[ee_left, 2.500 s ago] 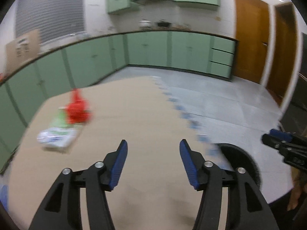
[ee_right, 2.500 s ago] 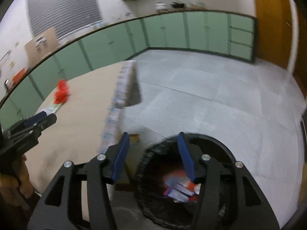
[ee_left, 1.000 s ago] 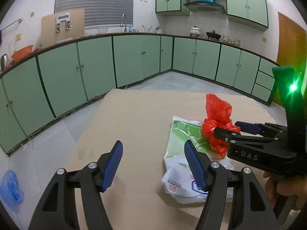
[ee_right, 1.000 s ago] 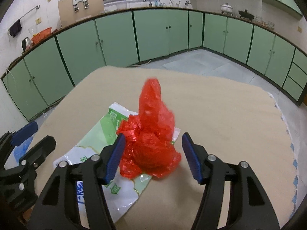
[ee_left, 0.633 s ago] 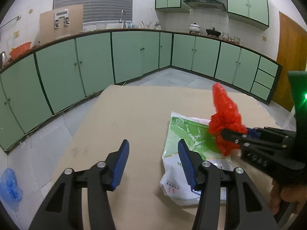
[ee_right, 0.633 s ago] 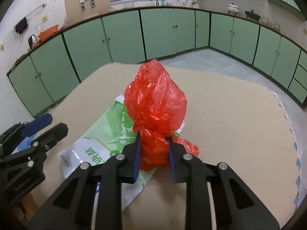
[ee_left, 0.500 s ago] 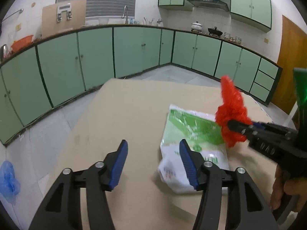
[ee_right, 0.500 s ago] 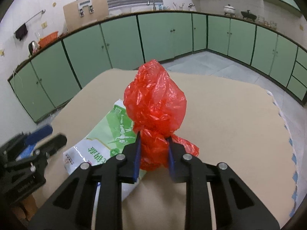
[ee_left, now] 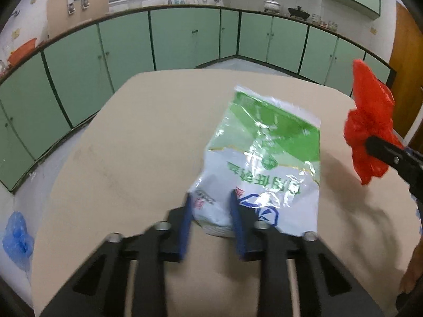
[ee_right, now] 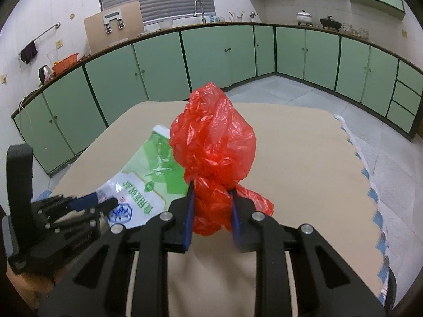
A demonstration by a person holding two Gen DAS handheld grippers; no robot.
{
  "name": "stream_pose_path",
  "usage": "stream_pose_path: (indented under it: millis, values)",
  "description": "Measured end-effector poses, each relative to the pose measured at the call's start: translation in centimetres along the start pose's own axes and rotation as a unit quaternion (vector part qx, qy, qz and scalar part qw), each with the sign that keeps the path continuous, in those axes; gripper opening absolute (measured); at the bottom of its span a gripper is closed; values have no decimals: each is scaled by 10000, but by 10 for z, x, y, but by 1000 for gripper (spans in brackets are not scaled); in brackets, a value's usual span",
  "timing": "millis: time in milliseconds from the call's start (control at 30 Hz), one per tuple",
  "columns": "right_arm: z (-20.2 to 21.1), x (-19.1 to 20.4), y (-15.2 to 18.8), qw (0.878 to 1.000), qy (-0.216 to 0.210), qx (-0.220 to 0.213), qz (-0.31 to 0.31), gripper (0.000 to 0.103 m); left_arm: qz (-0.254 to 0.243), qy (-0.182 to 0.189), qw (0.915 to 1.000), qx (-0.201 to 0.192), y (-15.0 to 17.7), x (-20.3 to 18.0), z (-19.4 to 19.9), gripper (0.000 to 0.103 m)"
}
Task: Collect trash
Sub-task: 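Grasp the green-and-white plastic bag with the left tool while the right tool holds the red bag, then carry the green-and-white bag and red bag over the black bin and release both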
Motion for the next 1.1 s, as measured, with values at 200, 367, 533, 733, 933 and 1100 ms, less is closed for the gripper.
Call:
stream_pose_path:
  millis: [200, 367, 533, 733, 933, 1100]
  values:
    - [15, -3, 14, 10000, 36, -11, -43, 21, -15, 110, 9997, -238, 1, -9, 17, 9]
    - [26, -3, 10, 10000, 28, -75, -32, 21, -29, 169, 9991, -390, -3, -11, 30, 4]
    - [32, -4, 8, 9999, 22, -152, -55, 20, -84, 214, 9979, -601, -1, -16, 52, 2]
    - [41, -9, 12, 9998, 27, -197, -98, 20, -161, 258, 9965, -777, 1, -28, 76, 2]
    - [60, -10, 9, 9995, 46, -300, -101, 20, -148, 288, 9961, -819, 1, -35, 91, 2]
    - [84, -13, 9, 9989, 76, -442, -132, 20, -236, 337, 9951, -900, 1, -46, 111, 2]
Point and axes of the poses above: each gripper's, at about its wrist camera, not at the fingertips, and z roughly against the way its jaws point, x to its left, y to its underside, the point moved 2 cm from there along -z, roughly the way its jaws point, and after that the axes turned 3 degrees about -y, right-handed, at the moved point
